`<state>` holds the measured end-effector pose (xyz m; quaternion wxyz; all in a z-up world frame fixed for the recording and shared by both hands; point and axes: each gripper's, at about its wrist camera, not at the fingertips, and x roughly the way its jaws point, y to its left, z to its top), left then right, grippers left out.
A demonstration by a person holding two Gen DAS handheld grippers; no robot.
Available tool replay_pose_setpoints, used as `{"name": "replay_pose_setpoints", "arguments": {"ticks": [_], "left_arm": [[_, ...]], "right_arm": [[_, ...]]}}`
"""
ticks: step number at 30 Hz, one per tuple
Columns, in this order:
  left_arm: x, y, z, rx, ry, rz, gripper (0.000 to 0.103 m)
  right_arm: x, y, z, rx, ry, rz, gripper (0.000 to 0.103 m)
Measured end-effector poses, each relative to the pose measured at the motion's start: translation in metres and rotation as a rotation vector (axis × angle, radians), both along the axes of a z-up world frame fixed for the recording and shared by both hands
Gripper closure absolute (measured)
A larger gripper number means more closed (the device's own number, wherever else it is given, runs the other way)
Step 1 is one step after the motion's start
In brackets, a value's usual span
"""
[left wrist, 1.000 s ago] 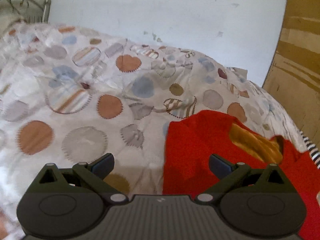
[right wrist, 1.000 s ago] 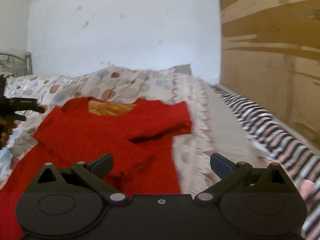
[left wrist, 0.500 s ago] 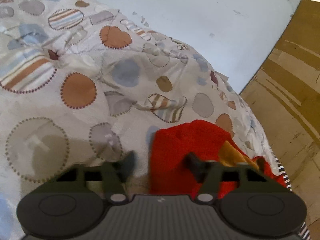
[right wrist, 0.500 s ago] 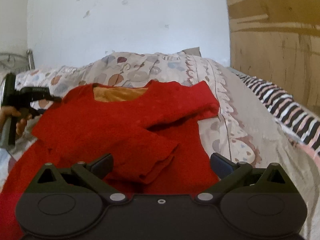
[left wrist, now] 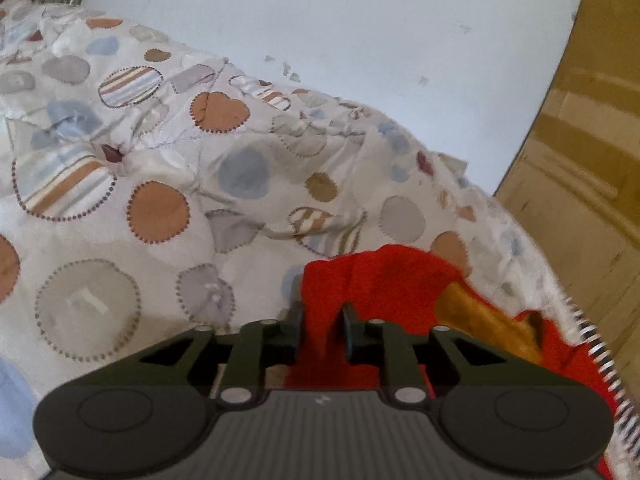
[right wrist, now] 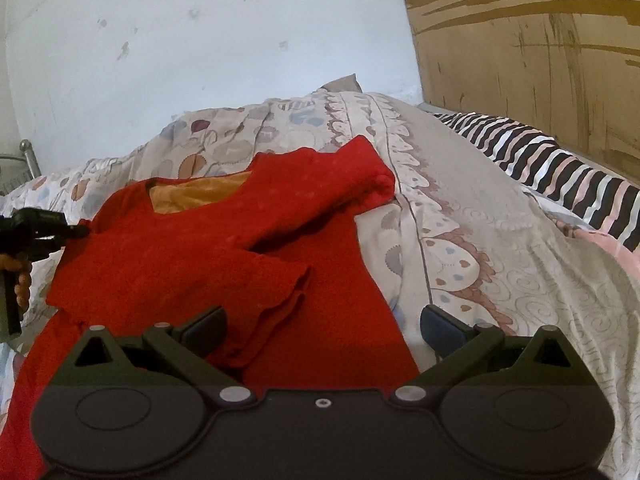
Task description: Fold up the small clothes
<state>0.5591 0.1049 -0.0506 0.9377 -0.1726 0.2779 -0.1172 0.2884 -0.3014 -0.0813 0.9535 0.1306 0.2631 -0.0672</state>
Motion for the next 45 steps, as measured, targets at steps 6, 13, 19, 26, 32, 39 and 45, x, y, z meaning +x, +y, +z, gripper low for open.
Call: {"name": "replay_pose_setpoints", "arguments": {"ticks": [6, 13, 19, 26, 32, 39, 45], "left_arm": [[-0.043, 0.012, 0.005, 0.069, -0.046, -0.060, 0.055], [-0.074, 0.016, -0.018, 0.016, 0.069, -0.153, 0.062], [-0.083, 0.005, -0.003, 0.100, 0.089, -0.028, 0.090], [-0.100, -0.027, 0.011, 0.292, 0.085, 0.059, 0.084], [-0.158, -0.028, 0.035, 0.333, -0.015, 0.115, 0.009], [-0.271, -0.046, 0.056, 0.451, -0.117, 0.006, 0.000], [-0.345, -0.057, 0.038, 0.416, -0.051, -0.086, 0.000]], "right_arm": [[-0.007, -0.004, -0.001, 0.035, -0.038, 0.002, 0.000], [-0.019, -0.012, -0.003, 0.099, -0.073, -0.031, 0.000], [-0.033, -0.004, 0.006, 0.029, -0.043, 0.027, 0.000], [-0.089, 0.014, 0.019, -0.257, -0.062, 0.133, 0.000], [-0.139, 0.005, 0.023, -0.357, -0.078, 0.185, 0.000], [-0.192, 0.011, 0.019, -0.440, -0.099, 0.314, 0.000], [-0.235, 0.034, 0.004, -0.560, -0.102, 0.468, 0.000]]}}
